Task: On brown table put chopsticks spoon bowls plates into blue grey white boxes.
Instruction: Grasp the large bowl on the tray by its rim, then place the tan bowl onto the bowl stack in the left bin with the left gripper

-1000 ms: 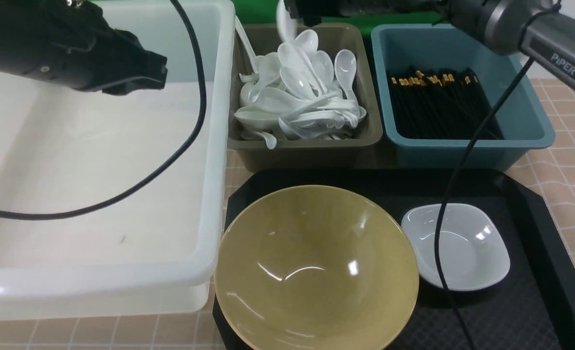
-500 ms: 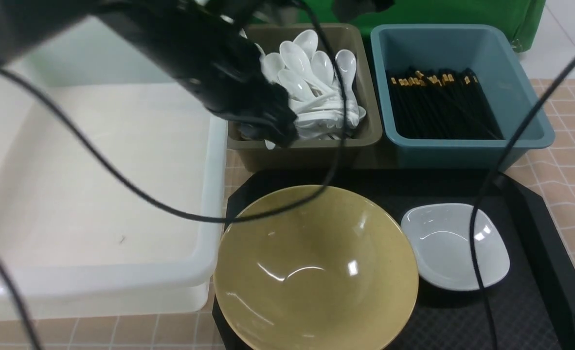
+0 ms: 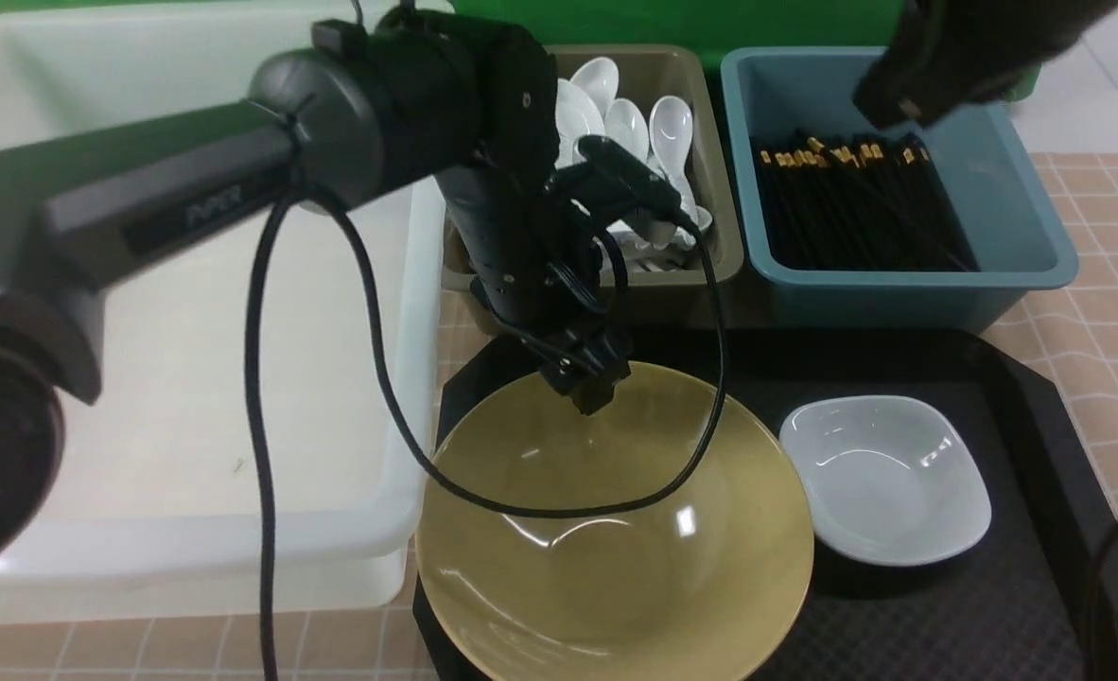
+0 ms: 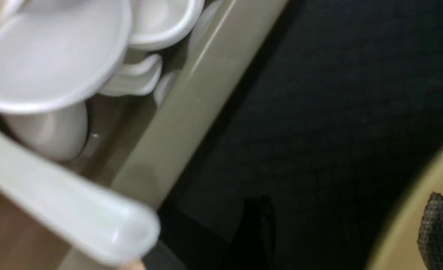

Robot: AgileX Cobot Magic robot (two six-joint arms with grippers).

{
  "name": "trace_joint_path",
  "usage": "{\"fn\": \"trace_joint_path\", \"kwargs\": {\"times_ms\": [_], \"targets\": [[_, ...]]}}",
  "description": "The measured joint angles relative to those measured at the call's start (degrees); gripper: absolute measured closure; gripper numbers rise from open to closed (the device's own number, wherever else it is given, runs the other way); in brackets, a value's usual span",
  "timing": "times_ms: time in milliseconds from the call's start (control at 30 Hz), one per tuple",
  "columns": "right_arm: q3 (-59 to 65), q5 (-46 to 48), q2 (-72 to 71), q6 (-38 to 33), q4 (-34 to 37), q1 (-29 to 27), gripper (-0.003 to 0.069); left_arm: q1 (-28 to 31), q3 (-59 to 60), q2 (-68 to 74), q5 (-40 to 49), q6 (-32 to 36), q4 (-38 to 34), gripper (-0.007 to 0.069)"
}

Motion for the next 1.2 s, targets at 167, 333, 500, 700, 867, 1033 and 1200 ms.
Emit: {"fn": "trace_joint_path", "kwargs": {"times_ms": [167,333,500,700,867,1033,1200], "targets": [[1.9,0.0,-1.2,-0.1,-0.4,0.0,0.0621,0.0,-0.1,2.1,1.2,0.5,-5.2,0.0179],[1.9,-0.1,-1.2,-0.3,-0.5,0.0,0.0621,-0.1,-0.1,3.6,5.2,1.7,-6.9,0.0407],[1.9,-0.1,-1.2,-1.7,-0.5,0.0,0.0621,0.0,-0.3,2.0,7.9,-1.4,-10.4,0.0583],[1.8,-0.1,-3.4,-1.8,-0.3,0.0,0.0621,0.3,0.0,-6.7,4.5,-6.1,-7.2,0.0618],[-0.6,0.0,-6.0,-2.5,1.9,1.4,0.0621,7.6,0.0,-20.3,4.9,-10.8,-8.9,0.0618],[-3.9,0.0,-6.8,-3.2,2.4,7.8,0.0621,20.8,1.0,-33.0,7.6,-11.4,-12.0,0.0618],[-4.6,-0.3,-6.8,-4.6,2.9,15.9,0.0621,45.5,14.3,-47.1,4.8,-13.3,-11.2,0.0619]]}}
